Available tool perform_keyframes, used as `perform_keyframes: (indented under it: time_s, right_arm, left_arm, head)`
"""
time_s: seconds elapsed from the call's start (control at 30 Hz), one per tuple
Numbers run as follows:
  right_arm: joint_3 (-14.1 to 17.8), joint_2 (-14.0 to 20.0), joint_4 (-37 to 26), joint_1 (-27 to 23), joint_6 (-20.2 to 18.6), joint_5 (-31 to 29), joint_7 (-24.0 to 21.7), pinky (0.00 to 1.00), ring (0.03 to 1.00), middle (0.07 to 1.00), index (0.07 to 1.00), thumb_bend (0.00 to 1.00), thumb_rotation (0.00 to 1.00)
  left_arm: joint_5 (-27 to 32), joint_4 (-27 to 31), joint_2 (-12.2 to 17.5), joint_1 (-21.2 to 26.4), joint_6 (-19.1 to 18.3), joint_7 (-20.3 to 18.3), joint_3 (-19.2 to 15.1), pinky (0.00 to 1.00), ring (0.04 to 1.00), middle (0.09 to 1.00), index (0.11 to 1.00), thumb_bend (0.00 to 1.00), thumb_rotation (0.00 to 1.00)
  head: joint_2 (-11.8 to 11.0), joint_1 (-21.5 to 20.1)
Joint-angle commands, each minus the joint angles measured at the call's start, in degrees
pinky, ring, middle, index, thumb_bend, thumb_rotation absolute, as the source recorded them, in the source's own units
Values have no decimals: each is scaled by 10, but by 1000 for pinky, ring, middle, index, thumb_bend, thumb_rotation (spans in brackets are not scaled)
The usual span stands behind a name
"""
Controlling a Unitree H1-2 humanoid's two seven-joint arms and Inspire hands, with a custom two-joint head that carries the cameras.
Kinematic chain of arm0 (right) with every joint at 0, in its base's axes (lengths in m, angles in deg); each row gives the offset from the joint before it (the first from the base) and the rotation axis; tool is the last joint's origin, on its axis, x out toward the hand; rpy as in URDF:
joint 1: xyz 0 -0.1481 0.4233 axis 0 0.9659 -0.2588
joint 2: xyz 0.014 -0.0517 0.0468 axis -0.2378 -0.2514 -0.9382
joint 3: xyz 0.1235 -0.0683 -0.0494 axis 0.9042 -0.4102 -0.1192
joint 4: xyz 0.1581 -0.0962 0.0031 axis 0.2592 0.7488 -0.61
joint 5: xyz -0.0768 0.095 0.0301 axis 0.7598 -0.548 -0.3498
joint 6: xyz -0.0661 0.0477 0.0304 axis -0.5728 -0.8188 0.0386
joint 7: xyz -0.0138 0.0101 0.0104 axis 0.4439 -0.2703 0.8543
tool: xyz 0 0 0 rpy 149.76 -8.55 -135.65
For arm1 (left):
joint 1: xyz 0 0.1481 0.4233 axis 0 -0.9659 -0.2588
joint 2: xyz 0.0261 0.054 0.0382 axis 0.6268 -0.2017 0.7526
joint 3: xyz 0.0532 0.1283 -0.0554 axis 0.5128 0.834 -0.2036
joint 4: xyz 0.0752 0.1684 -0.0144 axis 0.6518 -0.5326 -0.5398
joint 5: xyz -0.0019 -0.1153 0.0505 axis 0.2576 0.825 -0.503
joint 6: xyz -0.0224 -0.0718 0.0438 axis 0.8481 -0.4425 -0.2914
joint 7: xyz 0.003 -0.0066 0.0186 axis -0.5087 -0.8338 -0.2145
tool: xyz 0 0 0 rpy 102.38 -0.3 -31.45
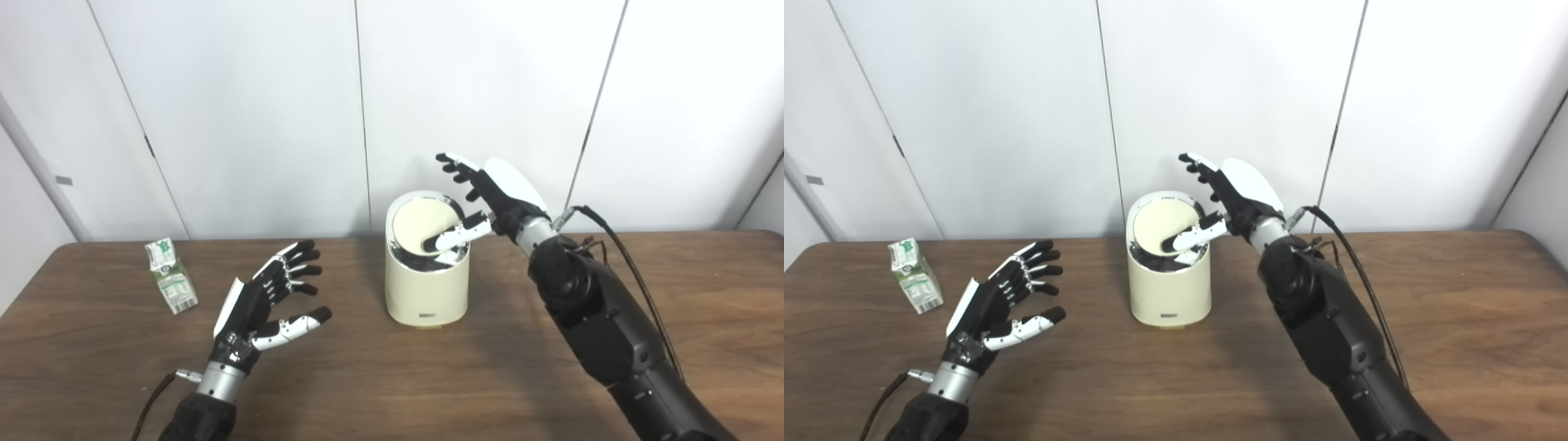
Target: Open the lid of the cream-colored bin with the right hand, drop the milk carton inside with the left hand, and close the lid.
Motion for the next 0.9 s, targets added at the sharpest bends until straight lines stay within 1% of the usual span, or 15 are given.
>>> perform_keyframes:
  time_s: [0.0, 0.07, 0.13, 0.27, 0.37, 0.43, 0.47, 0.53, 0.57, 0.63, 0.73, 0.83, 0.87]
  right_arm:
    - [-20, 19, -9, -15, 6, 43, 0, 654, 827, 883, 913, 846, 207]
    - [-35, 26, -15, -14, 4, 62, -6, 645, 808, 878, 910, 878, 172]
    - [-44, 30, -22, -13, -3, 73, -16, 651, 814, 884, 909, 894, 144]
    - [-67, 41, -33, -8, -8, 105, -29, 651, 821, 900, 906, 928, 132]
    - [-72, 43, -38, -3, -8, 109, -33, 667, 828, 907, 896, 944, 137]
    - [-68, 41, -41, -1, -13, 103, -39, 679, 835, 913, 904, 921, 155]
    - [-62, 40, -45, 1, -14, 96, -40, 681, 836, 915, 906, 917, 158]
    - [-53, 37, -49, 3, -10, 87, -37, 666, 828, 902, 904, 888, 205]
    - [-45, 37, -53, 4, -8, 79, -37, 663, 827, 900, 903, 883, 213]
    - [-29, 35, -58, 6, -4, 62, -36, 689, 833, 892, 904, 831, 282]
    - [-3, 32, -73, 12, -5, 34, -34, 693, 837, 883, 897, 798, 308]
    - [23, 34, -99, 25, -17, 12, -40, 683, 852, 895, 904, 729, 313]
    - [30, 37, -106, 31, -14, 7, -37, 669, 846, 896, 905, 715, 316]
  left_arm:
    - [2, 26, 4, 11, 10, 5, -2, 635, 770, 833, 878, 724, 178]
    - [2, 28, 3, 11, 9, 5, -2, 638, 773, 835, 880, 718, 166]
    - [1, 29, 3, 10, 9, 5, -2, 639, 774, 836, 881, 717, 162]
    - [-4, 29, 4, 8, 11, 8, -1, 634, 768, 835, 883, 717, 168]
    - [-3, 32, 4, 6, 8, 9, -1, 630, 768, 834, 882, 724, 175]
    - [-2, 35, 3, 4, 5, 9, -1, 636, 770, 836, 883, 728, 174]
    - [-2, 35, 4, 4, 5, 9, -1, 637, 770, 836, 882, 729, 174]
    - [-2, 35, 5, 4, 5, 9, -1, 634, 768, 834, 883, 731, 180]
    - [-5, 35, 5, 4, 5, 11, -2, 634, 767, 834, 883, 732, 181]
    - [-3, 34, 5, 4, 2, 11, -2, 640, 769, 834, 880, 733, 175]
    - [-1, 32, 5, 5, 3, 9, -1, 640, 773, 836, 883, 729, 176]
    - [0, 28, 4, 7, 5, 8, 0, 639, 775, 839, 886, 721, 171]
    - [-2, 26, 4, 7, 6, 9, 0, 639, 774, 838, 885, 723, 175]
  head:
    - [2, 0]
    - [4, 0]
    - [5, 0]
    - [6, 2]
    - [7, 2]
    - [7, 1]
    - [7, 2]
    - [7, 1]
    - [6, 1]
    - [6, 0]
    - [4, 3]
    - [1, 2]
    - [-1, 3]
